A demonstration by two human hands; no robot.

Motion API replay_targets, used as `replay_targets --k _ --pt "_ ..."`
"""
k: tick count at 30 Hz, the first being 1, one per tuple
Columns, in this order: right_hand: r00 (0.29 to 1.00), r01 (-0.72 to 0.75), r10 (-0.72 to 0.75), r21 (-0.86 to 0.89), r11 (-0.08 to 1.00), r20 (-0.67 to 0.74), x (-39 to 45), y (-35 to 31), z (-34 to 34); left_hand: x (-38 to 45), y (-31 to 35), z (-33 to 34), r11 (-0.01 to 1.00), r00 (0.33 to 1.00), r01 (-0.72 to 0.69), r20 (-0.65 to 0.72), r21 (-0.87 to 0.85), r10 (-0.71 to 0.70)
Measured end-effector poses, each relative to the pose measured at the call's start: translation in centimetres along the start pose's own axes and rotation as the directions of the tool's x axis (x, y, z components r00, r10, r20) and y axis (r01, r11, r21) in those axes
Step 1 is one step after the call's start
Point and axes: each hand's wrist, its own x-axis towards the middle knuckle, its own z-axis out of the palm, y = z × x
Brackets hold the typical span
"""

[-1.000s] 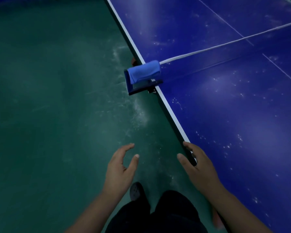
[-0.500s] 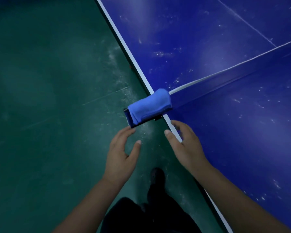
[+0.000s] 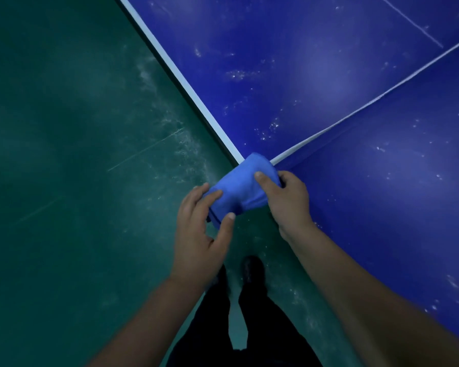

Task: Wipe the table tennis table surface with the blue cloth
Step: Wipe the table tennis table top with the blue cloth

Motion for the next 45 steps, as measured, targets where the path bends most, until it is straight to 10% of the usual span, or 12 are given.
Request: replay_targets --k 10,21,25,31,36,42,45 --pt "0.977 0.029 0.050 0.356 0.934 -0.209 -3.2 2.4 -7.5 -0.7 0.6 2.0 0.947 0.937 -0.315 0.138 -0.063 0.321" --pt "0.985 -0.079 0.111 -0.227 0.971 0.135 5.4 3.1 -21.1 -1.2 -2.4 13.4 0.968 0.922 -0.214 0.301 -0.128 0.244" --pt "0.974 -0.019 -0.124 -0.609 0.793 -0.192 11.0 8.4 -22.1 0.0 -4.3 16.4 0.961 0.917 -0.273 0.315 0.045 0.245" --pt "0.981 0.109 -0.186 -0.948 0.300 0.054 10.2 15.5 -17.2 -0.1 -5.5 17.5 0.914 0.924 -0.300 0.322 0.272 0.208" --pt "0.949 -0.076 -0.252 -0.912 0.404 -0.191 16.7 12.9 -19.8 -0.7 -5.9 17.0 0.893 0.931 -0.298 0.310 0.338 0.194" --pt "0.736 0.632 -0.293 -0.774 -0.025 0.611 8.4 16.0 -12.4 -0.6 -6.7 16.2 0.862 0.929 -0.325 0.300 0.390 0.215" --pt "0.906 0.273 -0.357 -0.958 0.085 0.226 14.8 14.2 -16.9 -0.3 -6.6 15.6 0.851 0.932 -0.323 0.296 0.415 0.209"
